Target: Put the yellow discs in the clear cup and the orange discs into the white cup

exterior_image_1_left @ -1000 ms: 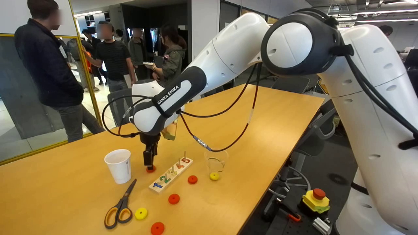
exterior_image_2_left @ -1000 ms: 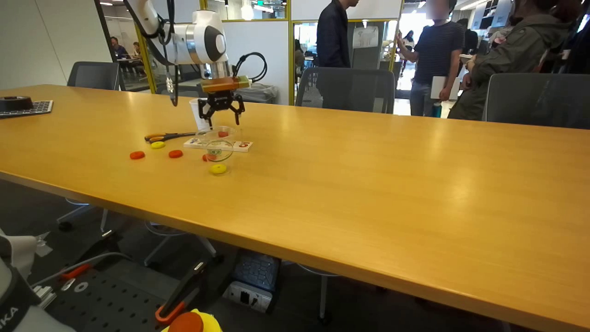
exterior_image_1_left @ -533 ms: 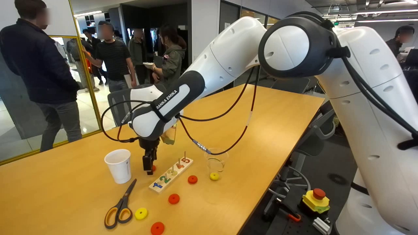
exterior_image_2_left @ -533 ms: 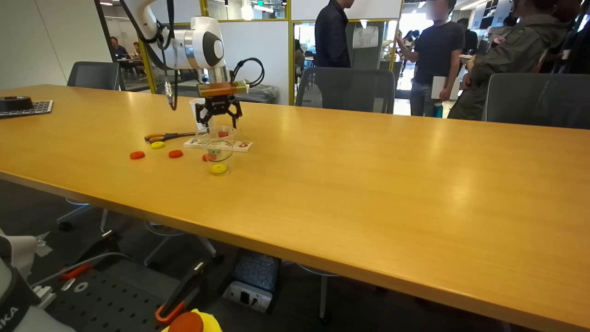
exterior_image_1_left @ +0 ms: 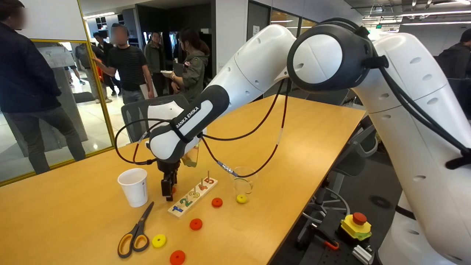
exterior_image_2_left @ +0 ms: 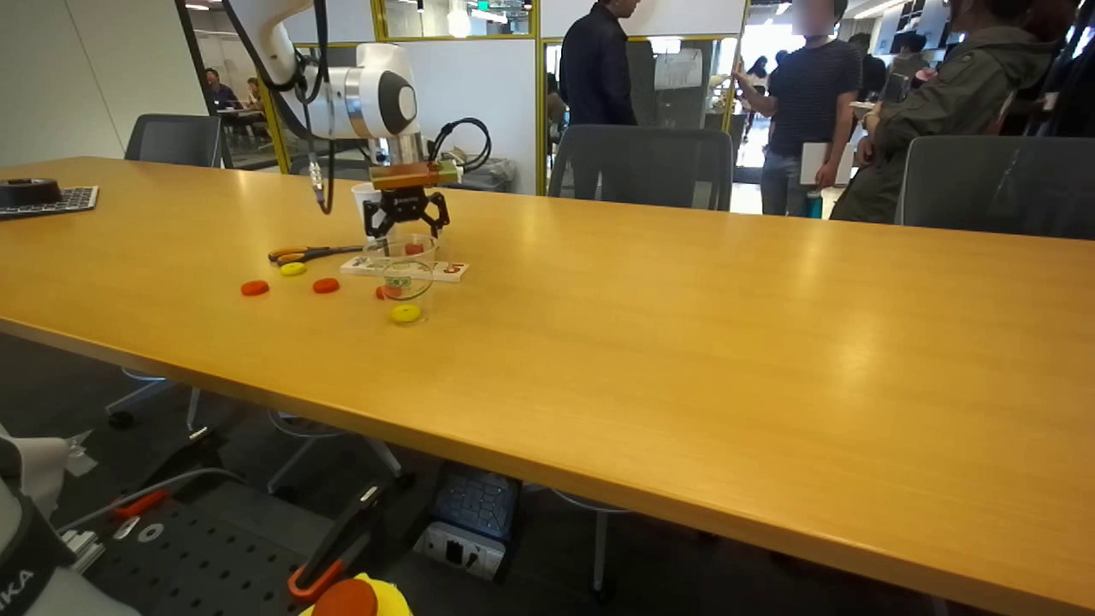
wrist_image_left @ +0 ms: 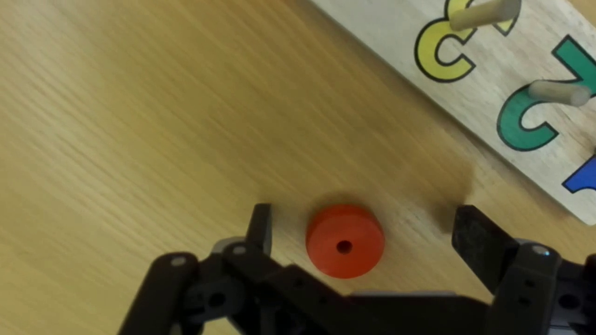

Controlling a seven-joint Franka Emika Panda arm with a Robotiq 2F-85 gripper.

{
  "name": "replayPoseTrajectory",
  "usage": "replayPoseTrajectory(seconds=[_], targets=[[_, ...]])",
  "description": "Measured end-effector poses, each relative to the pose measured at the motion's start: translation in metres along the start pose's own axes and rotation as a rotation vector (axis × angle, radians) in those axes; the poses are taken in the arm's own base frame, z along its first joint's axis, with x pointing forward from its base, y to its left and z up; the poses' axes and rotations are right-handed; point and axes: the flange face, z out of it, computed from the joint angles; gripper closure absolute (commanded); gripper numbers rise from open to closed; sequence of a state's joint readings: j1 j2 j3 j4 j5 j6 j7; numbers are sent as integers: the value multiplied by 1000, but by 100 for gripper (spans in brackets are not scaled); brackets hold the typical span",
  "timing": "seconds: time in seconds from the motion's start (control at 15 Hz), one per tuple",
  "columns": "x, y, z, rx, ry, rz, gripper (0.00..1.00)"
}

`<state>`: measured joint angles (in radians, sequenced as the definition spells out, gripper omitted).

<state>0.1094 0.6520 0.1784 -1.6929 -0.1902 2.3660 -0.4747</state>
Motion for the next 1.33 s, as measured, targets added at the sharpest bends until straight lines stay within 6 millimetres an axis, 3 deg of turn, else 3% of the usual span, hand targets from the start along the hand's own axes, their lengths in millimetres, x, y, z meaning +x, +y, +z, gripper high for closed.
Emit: replayPoseTrajectory(seconds=[0.47,0.53,0.67,0.93,1.13,1.33], targets=[[4,3,-4,-10,19,4,0],[4,3,-4,-11,21,5,25],[4,3,-4,-12,23,8,34],[5,3,-5,-13,23,13,66],[8,0,-8,-16,27,11,83],[10,0,-10,-26,27,20,83]])
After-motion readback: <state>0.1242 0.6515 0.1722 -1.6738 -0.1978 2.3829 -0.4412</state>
